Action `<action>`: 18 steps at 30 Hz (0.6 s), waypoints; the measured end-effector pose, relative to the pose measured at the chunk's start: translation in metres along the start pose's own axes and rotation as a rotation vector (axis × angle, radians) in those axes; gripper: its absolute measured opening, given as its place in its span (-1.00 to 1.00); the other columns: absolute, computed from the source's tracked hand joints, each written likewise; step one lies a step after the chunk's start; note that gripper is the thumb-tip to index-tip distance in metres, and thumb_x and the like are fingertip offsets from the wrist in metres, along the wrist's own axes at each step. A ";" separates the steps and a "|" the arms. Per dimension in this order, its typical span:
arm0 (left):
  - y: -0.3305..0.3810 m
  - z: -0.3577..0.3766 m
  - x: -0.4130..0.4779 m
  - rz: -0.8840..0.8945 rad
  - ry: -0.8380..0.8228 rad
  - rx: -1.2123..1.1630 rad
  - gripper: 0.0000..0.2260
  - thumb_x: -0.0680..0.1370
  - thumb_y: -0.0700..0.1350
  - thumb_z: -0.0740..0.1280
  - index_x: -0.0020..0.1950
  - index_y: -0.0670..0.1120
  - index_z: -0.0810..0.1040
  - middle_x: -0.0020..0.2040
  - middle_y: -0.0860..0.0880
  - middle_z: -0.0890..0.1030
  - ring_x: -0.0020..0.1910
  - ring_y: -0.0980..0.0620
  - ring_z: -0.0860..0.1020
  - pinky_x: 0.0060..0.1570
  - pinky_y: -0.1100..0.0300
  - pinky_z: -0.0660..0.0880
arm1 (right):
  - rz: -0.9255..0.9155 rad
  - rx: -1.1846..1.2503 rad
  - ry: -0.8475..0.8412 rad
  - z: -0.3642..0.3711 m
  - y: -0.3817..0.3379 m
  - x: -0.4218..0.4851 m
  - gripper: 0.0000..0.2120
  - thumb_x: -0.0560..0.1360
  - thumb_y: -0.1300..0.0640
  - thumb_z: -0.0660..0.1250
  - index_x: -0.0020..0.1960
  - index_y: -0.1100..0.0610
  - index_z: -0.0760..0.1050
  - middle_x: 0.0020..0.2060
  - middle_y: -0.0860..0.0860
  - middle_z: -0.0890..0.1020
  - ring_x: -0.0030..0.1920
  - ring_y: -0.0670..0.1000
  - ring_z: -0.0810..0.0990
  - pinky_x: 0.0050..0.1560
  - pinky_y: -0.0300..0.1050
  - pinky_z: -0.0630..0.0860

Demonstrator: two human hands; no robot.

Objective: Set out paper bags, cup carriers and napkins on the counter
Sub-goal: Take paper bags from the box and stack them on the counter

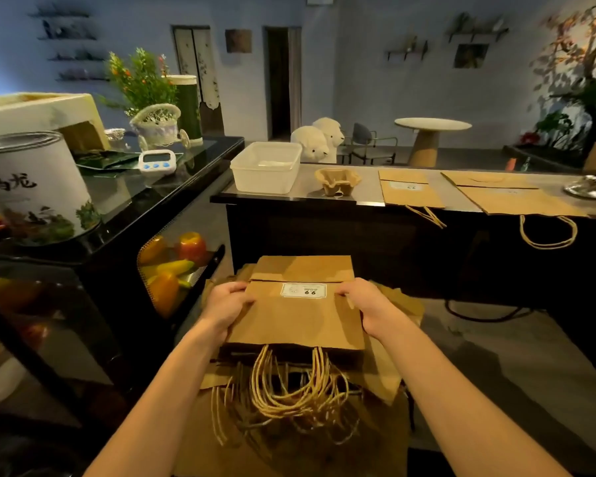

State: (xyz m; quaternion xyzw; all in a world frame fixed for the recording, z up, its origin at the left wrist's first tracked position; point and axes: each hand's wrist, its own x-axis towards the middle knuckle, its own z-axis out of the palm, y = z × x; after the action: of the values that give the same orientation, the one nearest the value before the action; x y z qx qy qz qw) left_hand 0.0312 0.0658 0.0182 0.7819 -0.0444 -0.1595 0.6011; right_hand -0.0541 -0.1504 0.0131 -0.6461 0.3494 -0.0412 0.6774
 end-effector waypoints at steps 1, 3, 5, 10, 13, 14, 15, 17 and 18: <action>-0.003 0.000 -0.001 -0.007 -0.001 -0.015 -0.66 0.64 -0.17 0.34 0.42 -0.14 0.49 -0.10 0.05 0.51 -0.12 0.08 0.51 -0.24 0.17 0.46 | -0.011 -0.025 -0.010 0.001 0.003 0.000 -0.78 0.58 0.12 0.37 0.22 0.05 0.50 0.07 0.09 0.67 0.11 0.14 0.64 0.25 0.23 0.54; -0.005 -0.001 -0.002 -0.025 -0.006 -0.073 -0.61 0.64 -0.12 0.35 0.47 -0.13 0.44 -0.05 0.02 0.54 -0.06 0.04 0.55 -0.20 0.14 0.50 | -0.040 -0.024 -0.002 -0.001 0.003 0.000 -0.79 0.59 0.16 0.36 0.22 0.08 0.50 0.05 0.07 0.66 0.08 0.10 0.62 0.12 0.11 0.57; -0.004 -0.002 -0.003 -0.058 -0.047 -0.174 -0.66 0.66 -0.03 0.32 0.41 -0.12 0.48 -0.01 -0.06 0.63 0.00 -0.04 0.61 -0.11 0.08 0.56 | -0.066 -0.012 0.023 -0.010 -0.004 0.000 -0.80 0.60 0.20 0.34 0.21 0.11 0.50 0.00 0.05 0.63 -0.01 0.04 0.60 -0.12 -0.05 0.52; -0.004 0.008 -0.007 0.019 -0.108 -0.193 -0.76 0.69 -0.09 0.23 0.00 -0.15 0.65 -0.11 -0.10 0.72 0.10 -0.30 0.63 0.02 0.03 0.57 | 0.022 0.057 0.111 -0.040 -0.015 0.008 -0.67 0.53 0.11 0.40 0.27 0.14 0.51 0.13 0.15 0.59 0.16 0.18 0.57 0.28 0.14 0.49; 0.003 0.027 -0.018 0.123 -0.186 0.019 -0.87 0.68 -0.22 0.26 0.04 -0.10 0.59 -0.09 0.01 0.66 -0.04 -0.07 0.61 -0.22 0.40 0.50 | 0.053 0.014 0.107 -0.051 -0.020 0.008 -0.62 0.54 0.04 0.37 0.30 0.19 0.52 0.14 0.19 0.63 0.16 0.19 0.62 0.32 0.16 0.50; 0.008 0.031 -0.023 0.150 -0.198 0.150 -0.91 0.68 -0.19 0.29 0.07 -0.05 0.57 -0.03 0.04 0.63 -0.04 0.04 0.58 -0.17 0.42 0.48 | 0.041 0.004 0.107 -0.052 -0.024 0.002 -0.64 0.57 0.04 0.35 0.29 0.19 0.52 0.12 0.19 0.63 0.12 0.18 0.63 0.26 0.12 0.54; 0.010 0.035 -0.026 0.144 -0.235 0.279 -0.92 0.67 -0.14 0.31 0.14 -0.02 0.55 0.09 0.02 0.63 0.04 0.07 0.57 0.01 0.38 0.46 | 0.035 0.016 0.111 -0.052 -0.027 -0.003 -0.66 0.58 0.05 0.34 0.28 0.20 0.51 0.10 0.19 0.64 0.07 0.16 0.65 0.13 0.06 0.59; 0.015 0.039 -0.035 0.105 -0.371 0.510 -0.69 0.69 -0.06 0.27 0.42 -0.11 0.45 0.44 -0.07 0.48 0.39 -0.07 0.46 0.37 0.19 0.35 | 0.021 0.071 0.076 -0.052 -0.029 -0.006 -0.68 0.59 0.06 0.33 0.27 0.21 0.50 0.03 0.17 0.64 -0.08 0.10 0.66 -0.15 -0.07 0.60; 0.018 0.041 -0.040 0.069 -0.434 0.565 -0.58 0.70 -0.05 0.25 0.52 -0.15 0.34 0.52 -0.08 0.38 0.50 -0.10 0.36 0.41 0.18 0.28 | 0.019 0.099 0.047 -0.052 -0.030 -0.008 -0.67 0.59 0.07 0.33 0.27 0.23 0.49 -0.01 0.16 0.65 -0.13 0.09 0.68 -0.17 -0.09 0.59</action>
State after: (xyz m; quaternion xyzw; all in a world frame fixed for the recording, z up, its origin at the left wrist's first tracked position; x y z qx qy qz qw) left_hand -0.0171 0.0340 0.0339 0.8632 -0.2397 -0.2831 0.3426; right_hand -0.0754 -0.1956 0.0477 -0.6074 0.3687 -0.0670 0.7004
